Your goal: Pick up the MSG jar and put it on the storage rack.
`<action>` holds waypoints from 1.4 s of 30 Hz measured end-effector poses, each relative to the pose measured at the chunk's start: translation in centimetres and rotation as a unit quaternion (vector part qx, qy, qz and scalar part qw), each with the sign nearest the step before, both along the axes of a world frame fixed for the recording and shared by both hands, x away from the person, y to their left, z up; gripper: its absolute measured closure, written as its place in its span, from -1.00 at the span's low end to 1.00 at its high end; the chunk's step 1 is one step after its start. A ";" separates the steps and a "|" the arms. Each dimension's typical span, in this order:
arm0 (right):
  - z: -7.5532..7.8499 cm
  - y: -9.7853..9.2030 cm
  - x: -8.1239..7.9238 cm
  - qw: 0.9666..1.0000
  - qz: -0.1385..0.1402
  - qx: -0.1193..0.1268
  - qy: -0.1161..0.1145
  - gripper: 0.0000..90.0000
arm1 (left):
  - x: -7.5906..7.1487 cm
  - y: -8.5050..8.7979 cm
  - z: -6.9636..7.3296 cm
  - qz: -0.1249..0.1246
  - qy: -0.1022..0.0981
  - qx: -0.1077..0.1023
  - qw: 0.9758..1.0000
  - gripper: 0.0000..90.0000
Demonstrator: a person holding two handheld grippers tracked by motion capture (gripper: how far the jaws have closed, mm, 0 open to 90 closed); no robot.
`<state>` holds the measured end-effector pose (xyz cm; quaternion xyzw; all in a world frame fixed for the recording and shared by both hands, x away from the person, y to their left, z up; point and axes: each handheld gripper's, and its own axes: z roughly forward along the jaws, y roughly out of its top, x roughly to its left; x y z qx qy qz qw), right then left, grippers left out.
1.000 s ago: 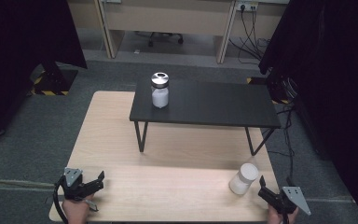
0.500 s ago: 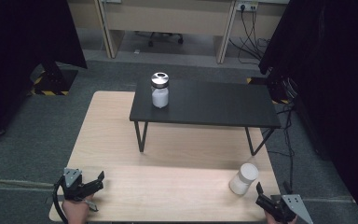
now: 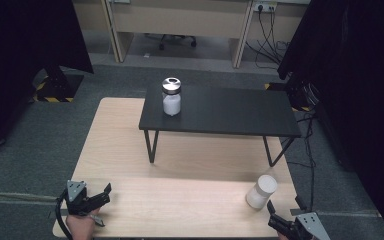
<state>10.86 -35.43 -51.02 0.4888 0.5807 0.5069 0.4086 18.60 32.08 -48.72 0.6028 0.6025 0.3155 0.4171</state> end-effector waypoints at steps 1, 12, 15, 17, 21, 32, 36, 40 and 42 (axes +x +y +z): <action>0.1 0.1 0.0 1.000 0.005 0.000 0.000 -0.99 | 0.0 0.0 0.0 0.000 0.000 -0.001 1.000 -1.00; 0.7 0.9 1.4 0.999 0.043 -0.003 -0.006 -0.99 | 0.0 0.2 0.0 -0.006 0.001 0.000 1.000 -1.00; 0.7 1.1 1.9 0.999 0.050 0.003 -0.010 -0.99 | 0.0 0.1 0.0 -0.010 0.000 0.005 1.000 -1.00; 0.6 1.3 2.2 0.999 0.052 0.005 -0.010 -0.99 | 0.0 0.1 0.0 -0.010 -0.003 0.006 1.000 -1.00; 0.6 1.7 2.8 0.998 0.056 0.008 -0.012 -0.97 | 0.0 0.1 0.0 -0.011 0.000 0.005 1.000 -1.00; 0.9 1.8 3.9 0.998 0.065 0.005 -0.016 -0.69 | 0.0 0.0 0.0 -0.010 0.001 0.007 1.000 -1.00; 0.8 1.9 4.0 0.998 0.061 0.013 -0.013 -0.62 | 0.0 0.0 0.0 -0.010 0.001 0.008 1.000 -1.00; 0.7 2.0 3.9 0.998 0.059 0.019 -0.010 -0.53 | 0.1 0.0 0.0 -0.011 0.001 0.008 1.000 -1.00; 0.7 2.0 3.9 0.998 0.059 0.019 -0.013 -0.48 | 0.0 0.1 0.0 -0.014 0.000 0.006 1.000 -1.00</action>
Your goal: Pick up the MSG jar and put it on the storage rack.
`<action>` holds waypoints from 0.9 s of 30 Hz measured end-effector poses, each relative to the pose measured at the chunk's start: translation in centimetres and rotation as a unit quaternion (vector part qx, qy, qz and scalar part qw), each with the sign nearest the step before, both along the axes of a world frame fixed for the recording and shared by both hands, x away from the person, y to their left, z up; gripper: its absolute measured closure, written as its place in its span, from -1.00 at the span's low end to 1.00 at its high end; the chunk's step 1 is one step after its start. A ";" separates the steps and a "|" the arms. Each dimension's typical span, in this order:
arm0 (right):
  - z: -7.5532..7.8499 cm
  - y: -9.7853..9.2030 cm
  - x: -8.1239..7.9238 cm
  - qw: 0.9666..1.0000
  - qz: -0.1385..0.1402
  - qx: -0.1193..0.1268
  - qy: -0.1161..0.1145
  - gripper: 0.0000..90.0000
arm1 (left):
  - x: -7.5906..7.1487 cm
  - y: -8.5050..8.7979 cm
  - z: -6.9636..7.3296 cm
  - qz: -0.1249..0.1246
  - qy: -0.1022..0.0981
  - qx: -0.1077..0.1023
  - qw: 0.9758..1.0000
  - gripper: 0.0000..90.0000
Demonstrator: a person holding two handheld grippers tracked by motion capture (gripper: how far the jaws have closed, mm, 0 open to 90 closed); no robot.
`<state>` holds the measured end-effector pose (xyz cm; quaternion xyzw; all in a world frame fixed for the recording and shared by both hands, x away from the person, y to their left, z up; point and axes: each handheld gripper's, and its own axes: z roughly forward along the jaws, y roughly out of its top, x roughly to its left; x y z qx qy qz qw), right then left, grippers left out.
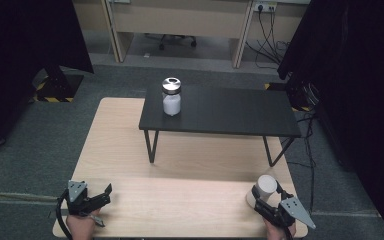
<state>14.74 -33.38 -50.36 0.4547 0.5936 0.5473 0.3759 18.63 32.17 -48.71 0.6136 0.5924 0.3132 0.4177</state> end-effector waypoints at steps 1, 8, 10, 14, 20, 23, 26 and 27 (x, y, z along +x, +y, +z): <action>-0.1 0.0 -0.1 1.000 -0.001 0.002 -0.003 -0.43 | 0.0 0.0 0.0 0.000 0.000 0.000 1.000 -1.00; 0.0 0.2 0.0 1.000 0.000 -0.003 -0.007 -0.26 | 0.0 -0.1 0.0 0.000 0.002 0.002 1.000 -1.00; 0.0 0.2 0.0 1.000 0.000 -0.003 -0.008 -0.26 | 0.0 -0.1 0.0 0.000 0.002 0.003 1.000 -1.00; 0.1 0.1 0.0 1.000 0.003 -0.002 -0.006 -0.25 | 0.1 -0.2 0.1 0.000 0.003 0.005 1.000 -1.00; 0.1 0.2 -0.1 1.000 0.006 -0.003 -0.006 -0.25 | 0.1 -0.2 0.1 -0.003 0.006 0.007 1.000 -1.00; 0.3 0.1 0.0 1.000 0.010 0.000 -0.002 -0.25 | 0.1 -0.2 0.1 -0.003 0.005 0.008 1.000 -1.00; 0.4 0.2 0.0 1.000 0.009 0.002 0.000 -0.25 | 0.1 -0.2 0.1 -0.002 0.005 0.009 1.000 -1.00; 0.5 0.2 0.0 1.000 0.009 0.002 -0.001 -0.25 | 0.1 -0.2 0.1 -0.002 0.005 0.009 1.000 -1.00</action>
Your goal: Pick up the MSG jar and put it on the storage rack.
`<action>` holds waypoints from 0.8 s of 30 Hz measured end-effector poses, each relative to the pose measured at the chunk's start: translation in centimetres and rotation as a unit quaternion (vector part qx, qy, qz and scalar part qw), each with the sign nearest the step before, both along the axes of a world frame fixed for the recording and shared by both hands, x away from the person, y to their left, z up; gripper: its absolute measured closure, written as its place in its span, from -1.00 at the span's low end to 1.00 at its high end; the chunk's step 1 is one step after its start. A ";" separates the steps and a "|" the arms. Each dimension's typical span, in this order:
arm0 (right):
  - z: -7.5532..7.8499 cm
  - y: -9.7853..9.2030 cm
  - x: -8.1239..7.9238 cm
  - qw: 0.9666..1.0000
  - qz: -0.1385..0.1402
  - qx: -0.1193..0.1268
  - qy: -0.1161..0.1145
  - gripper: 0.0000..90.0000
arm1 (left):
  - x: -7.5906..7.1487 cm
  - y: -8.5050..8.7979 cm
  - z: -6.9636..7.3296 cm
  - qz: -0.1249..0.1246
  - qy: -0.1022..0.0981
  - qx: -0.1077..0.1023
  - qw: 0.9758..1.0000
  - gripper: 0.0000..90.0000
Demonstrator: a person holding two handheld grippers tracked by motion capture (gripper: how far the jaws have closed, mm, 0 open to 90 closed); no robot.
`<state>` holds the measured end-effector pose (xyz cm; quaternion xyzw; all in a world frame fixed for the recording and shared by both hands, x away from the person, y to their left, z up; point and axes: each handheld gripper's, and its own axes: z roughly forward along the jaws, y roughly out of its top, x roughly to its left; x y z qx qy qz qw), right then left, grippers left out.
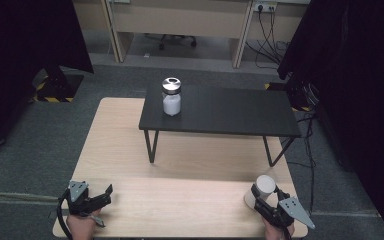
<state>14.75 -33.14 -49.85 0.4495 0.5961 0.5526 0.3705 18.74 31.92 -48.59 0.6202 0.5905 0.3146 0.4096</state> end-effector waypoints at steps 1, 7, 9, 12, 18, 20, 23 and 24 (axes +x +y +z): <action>0.1 0.0 0.0 1.000 0.000 0.000 -0.001 -0.25 | 0.0 0.0 0.0 0.000 0.000 0.001 1.000 -1.00; 1.4 -0.2 0.4 1.000 0.000 0.002 -0.007 -0.25 | 0.0 -0.1 0.0 -0.001 0.000 0.003 1.000 -1.00; 2.0 -0.2 0.6 1.000 -0.002 0.006 -0.005 -0.25 | 0.0 0.0 0.0 -0.003 0.000 0.002 1.000 -1.00; 3.1 -0.3 1.0 1.000 -0.002 0.017 0.003 -0.25 | 0.0 0.0 0.0 -0.008 -0.001 0.004 1.000 -1.00; 5.2 -0.5 1.4 1.000 0.002 0.025 0.005 -0.25 | 0.1 0.0 0.0 -0.010 0.000 0.004 1.000 -1.00; 5.8 -0.6 1.6 1.000 0.004 0.030 0.004 -0.25 | 0.1 0.0 0.1 -0.009 0.002 0.005 1.000 -1.00; 6.8 -0.7 1.8 1.000 0.007 0.029 0.001 -0.25 | 0.1 0.0 0.0 -0.009 0.002 0.005 1.000 -1.00; 7.1 -0.7 1.8 1.000 0.007 0.029 0.001 -0.25 | 0.1 0.0 0.0 -0.010 0.002 0.004 1.000 -1.00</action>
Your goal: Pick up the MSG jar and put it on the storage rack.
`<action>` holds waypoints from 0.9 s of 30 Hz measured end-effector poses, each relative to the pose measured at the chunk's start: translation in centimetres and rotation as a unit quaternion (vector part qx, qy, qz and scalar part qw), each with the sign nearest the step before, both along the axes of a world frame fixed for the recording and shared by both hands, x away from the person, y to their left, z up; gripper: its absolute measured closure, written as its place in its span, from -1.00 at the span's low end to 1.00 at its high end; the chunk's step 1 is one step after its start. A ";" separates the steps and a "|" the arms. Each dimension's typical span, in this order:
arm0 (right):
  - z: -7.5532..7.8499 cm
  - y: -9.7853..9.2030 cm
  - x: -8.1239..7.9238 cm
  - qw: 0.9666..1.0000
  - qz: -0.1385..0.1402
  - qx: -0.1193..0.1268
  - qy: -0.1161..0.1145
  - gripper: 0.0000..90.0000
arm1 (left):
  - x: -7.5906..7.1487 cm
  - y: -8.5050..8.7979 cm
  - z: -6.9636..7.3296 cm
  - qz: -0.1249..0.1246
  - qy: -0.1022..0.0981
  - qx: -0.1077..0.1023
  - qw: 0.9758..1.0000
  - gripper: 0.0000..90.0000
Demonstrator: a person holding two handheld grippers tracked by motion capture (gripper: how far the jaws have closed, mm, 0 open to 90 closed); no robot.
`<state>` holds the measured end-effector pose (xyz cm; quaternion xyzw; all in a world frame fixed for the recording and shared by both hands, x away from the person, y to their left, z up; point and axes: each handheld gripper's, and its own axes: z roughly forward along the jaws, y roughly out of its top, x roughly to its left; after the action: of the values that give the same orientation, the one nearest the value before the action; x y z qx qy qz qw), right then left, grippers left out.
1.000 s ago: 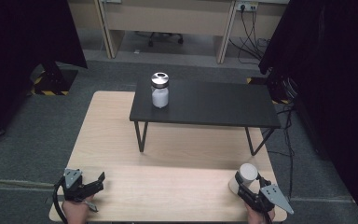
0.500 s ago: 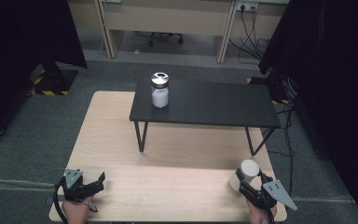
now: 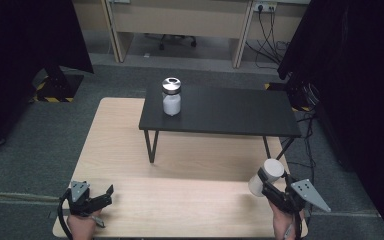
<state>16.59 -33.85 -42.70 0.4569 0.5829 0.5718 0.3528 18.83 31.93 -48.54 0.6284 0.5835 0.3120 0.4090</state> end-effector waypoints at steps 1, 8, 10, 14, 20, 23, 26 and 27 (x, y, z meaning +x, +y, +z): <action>0.3 0.0 0.1 1.000 0.000 0.000 -0.001 -0.25 | 0.0 0.0 0.0 -0.001 -0.001 0.000 1.000 -1.00; 2.5 -0.3 0.9 1.000 0.000 0.002 -0.001 -0.25 | 0.2 -0.2 0.1 0.000 0.005 0.007 1.000 -1.00; 3.1 -0.5 1.2 1.000 0.003 0.001 -0.001 -0.25 | 0.2 -0.4 0.1 0.001 0.006 0.012 1.000 -1.00; 4.3 -0.6 1.6 1.000 0.007 -0.010 -0.003 -0.25 | 0.3 -0.5 0.2 0.000 0.007 0.016 1.000 -1.00; 6.2 -0.8 2.5 1.000 0.014 -0.008 0.001 -0.25 | 0.3 -0.5 0.2 0.000 0.008 0.013 1.000 -1.00; 7.1 -0.8 2.9 1.000 0.017 -0.011 0.001 -0.25 | 0.3 -0.4 0.2 0.000 0.007 0.011 1.000 -1.00; 7.9 -0.8 3.3 1.000 0.020 -0.015 -0.002 -0.25 | 0.3 -0.4 0.2 0.001 0.008 0.011 1.000 -1.00; 8.2 -0.9 3.4 1.000 0.020 -0.014 -0.002 -0.25 | 0.3 -0.4 0.2 0.001 0.007 0.011 1.000 -1.00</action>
<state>19.96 -34.70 -34.51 0.4389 0.5993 0.5715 0.3487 19.11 31.53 -48.38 0.6344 0.5837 0.3139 0.3978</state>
